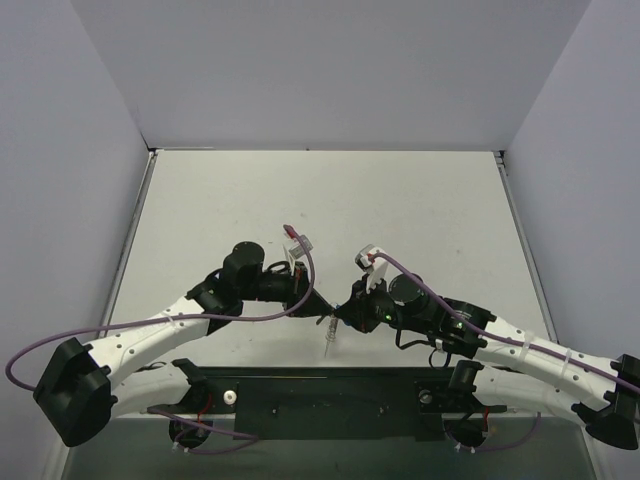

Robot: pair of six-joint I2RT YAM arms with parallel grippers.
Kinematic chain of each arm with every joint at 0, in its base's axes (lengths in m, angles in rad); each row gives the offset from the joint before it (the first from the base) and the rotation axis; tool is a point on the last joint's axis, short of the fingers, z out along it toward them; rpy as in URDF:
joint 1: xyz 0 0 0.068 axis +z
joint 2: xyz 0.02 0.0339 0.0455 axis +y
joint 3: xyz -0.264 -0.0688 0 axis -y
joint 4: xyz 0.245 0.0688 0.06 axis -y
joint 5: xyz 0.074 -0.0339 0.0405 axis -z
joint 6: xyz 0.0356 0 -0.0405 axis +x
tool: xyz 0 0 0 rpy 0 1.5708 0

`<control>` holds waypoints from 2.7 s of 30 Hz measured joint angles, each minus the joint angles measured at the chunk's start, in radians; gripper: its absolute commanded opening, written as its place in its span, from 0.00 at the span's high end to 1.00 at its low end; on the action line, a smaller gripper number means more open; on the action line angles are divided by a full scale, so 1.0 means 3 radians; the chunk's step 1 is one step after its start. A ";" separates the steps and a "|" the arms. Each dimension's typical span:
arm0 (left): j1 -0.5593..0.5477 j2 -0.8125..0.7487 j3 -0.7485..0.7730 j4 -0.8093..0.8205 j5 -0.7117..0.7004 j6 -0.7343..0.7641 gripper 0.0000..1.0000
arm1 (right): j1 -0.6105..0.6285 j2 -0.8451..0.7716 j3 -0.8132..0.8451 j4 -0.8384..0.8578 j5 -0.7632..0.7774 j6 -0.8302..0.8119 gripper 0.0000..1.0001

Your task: Remove the keys from the keyring

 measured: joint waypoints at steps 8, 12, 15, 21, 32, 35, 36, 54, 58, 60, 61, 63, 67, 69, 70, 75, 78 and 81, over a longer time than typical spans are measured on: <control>0.0071 0.0079 -0.0013 0.0121 0.0278 -0.0118 0.72 | -0.0017 0.0000 0.0000 0.0042 -0.0131 -0.0003 1.00; 0.0075 0.0069 -0.0013 0.0121 0.0333 -0.0153 0.71 | -0.0015 0.0000 0.0000 0.0055 -0.0188 -0.0004 1.00; 0.0075 0.0037 -0.0013 0.0123 0.0366 -0.0177 0.71 | -0.0015 -0.0001 0.0000 0.0092 -0.0215 -0.0003 1.00; 0.0070 -0.0001 -0.0013 0.0141 0.0418 -0.0182 0.72 | -0.0015 0.0003 0.0006 0.0144 -0.0242 -0.0003 1.00; 0.0084 -0.0125 -0.0004 -0.0056 0.0417 -0.0050 0.64 | -0.0023 0.0003 0.0020 0.0172 -0.0299 -0.0004 1.00; 0.0090 -0.0160 0.0014 -0.0175 0.0420 0.0013 0.64 | -0.0048 -0.0008 0.0025 0.0168 -0.0296 -0.0006 1.00; 0.0090 -0.0165 0.0019 -0.0191 0.0421 0.0023 0.64 | -0.0052 -0.0014 0.0025 0.0169 -0.0295 -0.0006 1.00; 0.0094 -0.0158 0.0172 -0.0561 0.0477 0.0206 1.00 | -0.0075 -0.0061 0.0079 0.0117 -0.0284 -0.0029 1.00; 0.0094 -0.0136 0.0253 -0.0682 0.0482 0.0262 1.00 | -0.0072 -0.0062 0.0145 0.0027 -0.0278 -0.0095 1.00; 0.0094 -0.0118 0.0294 -0.0740 0.0483 0.0278 1.00 | -0.0056 -0.0053 0.0200 -0.0065 -0.0257 -0.0139 1.00; 0.0094 -0.0104 0.0324 -0.0782 0.0490 0.0295 1.00 | -0.0027 -0.0037 0.0244 -0.0130 -0.0238 -0.0181 1.00; 0.0094 -0.0065 0.0393 -0.0875 0.0501 0.0333 1.00 | 0.0048 0.0025 0.0359 -0.0276 -0.0131 -0.0272 1.00; 0.0094 -0.0008 0.0482 -0.1063 0.0558 0.0384 1.00 | 0.0299 0.0220 0.0610 -0.0591 0.0128 -0.0483 1.00; 0.0094 0.0000 0.0504 -0.1158 0.0572 0.0417 1.00 | 0.0388 0.0294 0.0669 -0.0666 0.0193 -0.0556 1.00; 0.0094 0.0009 0.0518 -0.1213 0.0577 0.0437 1.00 | 0.0421 0.0323 0.0690 -0.0704 0.0225 -0.0586 1.00; 0.0094 0.0038 0.0563 -0.1405 0.0577 0.0525 1.00 | 0.0456 0.0337 0.0738 -0.0842 0.0292 -0.0679 1.00; 0.0094 0.0037 0.0581 -0.1432 0.0577 0.0546 1.00 | 0.0470 0.0338 0.0771 -0.0886 0.0331 -0.0724 1.00; 0.0093 0.0027 0.0585 -0.1433 0.0579 0.0552 1.00 | 0.0488 0.0354 0.0816 -0.0932 0.0359 -0.0759 1.00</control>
